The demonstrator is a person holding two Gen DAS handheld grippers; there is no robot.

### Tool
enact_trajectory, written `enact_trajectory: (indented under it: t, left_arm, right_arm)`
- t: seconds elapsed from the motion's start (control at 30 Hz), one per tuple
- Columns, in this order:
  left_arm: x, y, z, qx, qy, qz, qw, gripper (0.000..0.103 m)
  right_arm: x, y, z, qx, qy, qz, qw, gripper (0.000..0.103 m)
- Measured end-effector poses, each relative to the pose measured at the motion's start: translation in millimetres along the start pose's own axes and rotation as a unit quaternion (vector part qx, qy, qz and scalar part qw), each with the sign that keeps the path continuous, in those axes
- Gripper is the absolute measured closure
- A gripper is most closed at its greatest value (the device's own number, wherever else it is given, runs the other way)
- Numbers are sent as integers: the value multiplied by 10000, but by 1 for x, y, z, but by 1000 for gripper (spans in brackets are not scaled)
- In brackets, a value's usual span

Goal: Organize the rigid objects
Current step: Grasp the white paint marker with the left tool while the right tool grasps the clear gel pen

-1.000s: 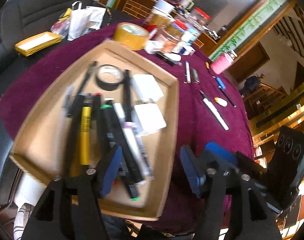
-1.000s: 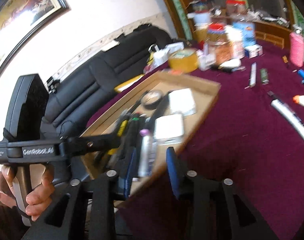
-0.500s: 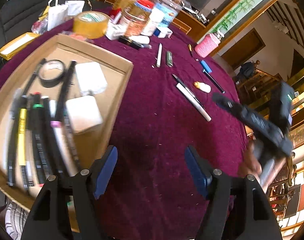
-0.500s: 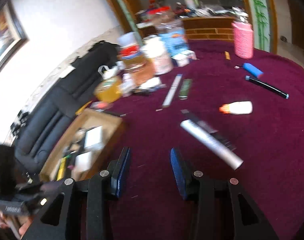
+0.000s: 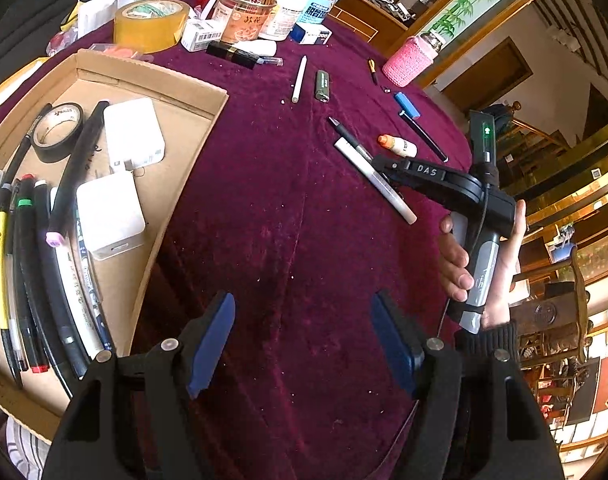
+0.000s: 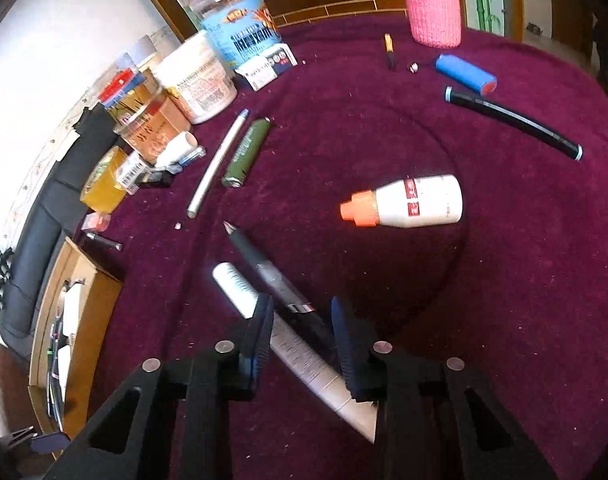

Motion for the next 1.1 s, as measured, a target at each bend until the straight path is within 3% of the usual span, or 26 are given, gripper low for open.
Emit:
enact_trajectory:
  t: [0.27,0.43,0.5,0.6,0.87,0.97,1.1]
  left_arm:
    - [14,19,17,11,-43,73,10000,34]
    - [31,43,58,-10,-396,-41,9992,34]
    - [38,50,79,142,-557,-111,9983,34]
    - [50,62,108,211,-758,-284,9965,37]
    - [93,82,147,535,-633,-542,9951,38]
    - [95,84,158,689,-711,-565,9935,47]
    - [96,88,164,1009,-611,-495,9918,49]
  right_arm:
    - [-18,-11,-4,-472,-94,-351,9982,85]
    - [-22,3,-8,49,-111,122,9999,87]
    - [-25,10,-11,289,-155,315,9990,89]
    - [-28,16,-17,252,-243,418,9985,89]
    - [-40,32,-27,46,-582,726,9956,90]
    - [-43,39,-31,118,-639,902,9938,90]
    - [-45,45,-37,-63,-641,926,9936,90]
Point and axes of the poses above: each gripper's, at about its wrist camera, not at the fingertips, and z roughly the way its jaws point, y to its right, x to its top, the point moved 9 cm from there along z, roughly the way its jaws point, and after that the axes turned 3 degrees about -z, right-handed, at the moved point
